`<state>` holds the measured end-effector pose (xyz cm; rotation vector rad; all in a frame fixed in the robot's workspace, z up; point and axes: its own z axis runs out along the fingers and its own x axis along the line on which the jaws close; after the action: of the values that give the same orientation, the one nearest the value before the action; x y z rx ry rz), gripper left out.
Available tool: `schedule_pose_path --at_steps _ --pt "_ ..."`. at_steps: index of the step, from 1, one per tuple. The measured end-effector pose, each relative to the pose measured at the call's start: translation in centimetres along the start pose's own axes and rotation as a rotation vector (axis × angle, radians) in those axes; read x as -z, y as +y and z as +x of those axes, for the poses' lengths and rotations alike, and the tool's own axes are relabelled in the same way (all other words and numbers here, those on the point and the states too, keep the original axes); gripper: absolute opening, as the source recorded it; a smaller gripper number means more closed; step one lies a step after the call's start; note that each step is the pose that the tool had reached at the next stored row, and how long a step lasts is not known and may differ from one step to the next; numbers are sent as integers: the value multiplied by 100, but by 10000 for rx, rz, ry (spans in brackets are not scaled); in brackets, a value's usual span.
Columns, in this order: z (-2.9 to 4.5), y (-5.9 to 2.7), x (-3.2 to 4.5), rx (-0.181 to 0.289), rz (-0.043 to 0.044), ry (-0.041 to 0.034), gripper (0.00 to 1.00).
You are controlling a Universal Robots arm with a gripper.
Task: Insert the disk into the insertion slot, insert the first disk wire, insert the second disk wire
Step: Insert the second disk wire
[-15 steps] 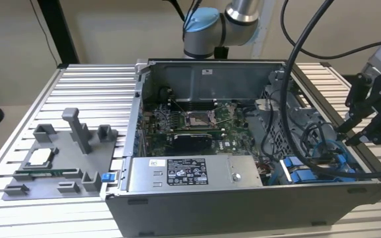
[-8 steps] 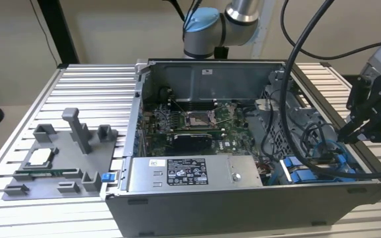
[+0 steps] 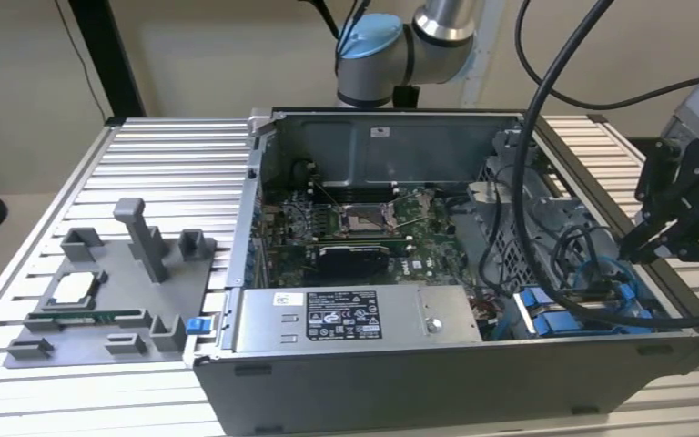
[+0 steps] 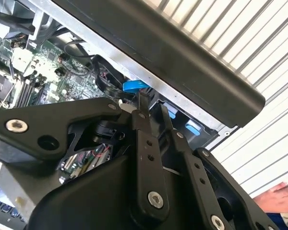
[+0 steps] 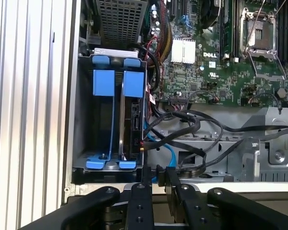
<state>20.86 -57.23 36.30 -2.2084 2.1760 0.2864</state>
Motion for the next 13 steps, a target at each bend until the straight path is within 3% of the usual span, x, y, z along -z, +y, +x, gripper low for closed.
schedule_pose_path --at_steps 12,13 --pt "1 0 -6 -110 26 -189 100" --pt "1 -1 -6 -114 27 -192 0"
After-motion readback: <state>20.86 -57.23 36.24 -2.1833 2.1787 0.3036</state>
